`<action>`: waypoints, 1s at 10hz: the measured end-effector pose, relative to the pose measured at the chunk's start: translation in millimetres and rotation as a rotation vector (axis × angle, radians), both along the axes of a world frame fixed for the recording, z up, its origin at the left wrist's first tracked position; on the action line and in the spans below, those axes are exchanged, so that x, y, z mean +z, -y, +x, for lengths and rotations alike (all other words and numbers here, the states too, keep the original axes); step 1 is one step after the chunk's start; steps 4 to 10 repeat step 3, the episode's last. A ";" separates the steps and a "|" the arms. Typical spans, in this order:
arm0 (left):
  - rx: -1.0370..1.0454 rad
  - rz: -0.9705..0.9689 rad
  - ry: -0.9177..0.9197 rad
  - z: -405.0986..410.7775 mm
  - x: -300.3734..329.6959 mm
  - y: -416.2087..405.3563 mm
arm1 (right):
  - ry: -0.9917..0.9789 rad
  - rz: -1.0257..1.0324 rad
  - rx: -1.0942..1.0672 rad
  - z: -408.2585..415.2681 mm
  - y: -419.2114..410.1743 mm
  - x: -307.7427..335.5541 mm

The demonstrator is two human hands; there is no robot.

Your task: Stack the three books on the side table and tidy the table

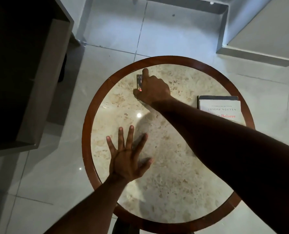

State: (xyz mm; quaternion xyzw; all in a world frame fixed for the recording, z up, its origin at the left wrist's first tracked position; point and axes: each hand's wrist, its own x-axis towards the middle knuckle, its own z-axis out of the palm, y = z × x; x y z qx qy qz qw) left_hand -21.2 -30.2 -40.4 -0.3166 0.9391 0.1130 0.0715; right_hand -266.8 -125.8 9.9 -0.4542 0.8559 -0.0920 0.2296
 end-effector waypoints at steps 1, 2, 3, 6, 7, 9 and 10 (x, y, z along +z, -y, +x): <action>-0.008 -0.037 0.000 1.8 -4.0 -0.1 | 0.005 -0.026 0.003 2.3 1.7 -5.3; -0.018 -0.057 -0.002 2.9 -8.4 -0.7 | 0.034 -0.057 -0.007 4.2 0.6 -2.6; -0.029 -0.048 0.016 3.0 -8.9 2.7 | 0.110 -0.200 -0.198 -2.8 -14.2 16.5; -0.029 -0.048 0.016 3.0 -8.9 2.7 | 0.110 -0.200 -0.198 -2.8 -14.2 16.5; -0.029 -0.048 0.016 3.0 -8.9 2.7 | 0.110 -0.200 -0.198 -2.8 -14.2 16.5; -0.029 -0.048 0.016 3.0 -8.9 2.7 | 0.110 -0.200 -0.198 -2.8 -14.2 16.5; -0.029 -0.048 0.016 3.0 -8.9 2.7 | 0.110 -0.200 -0.198 -2.8 -14.2 16.5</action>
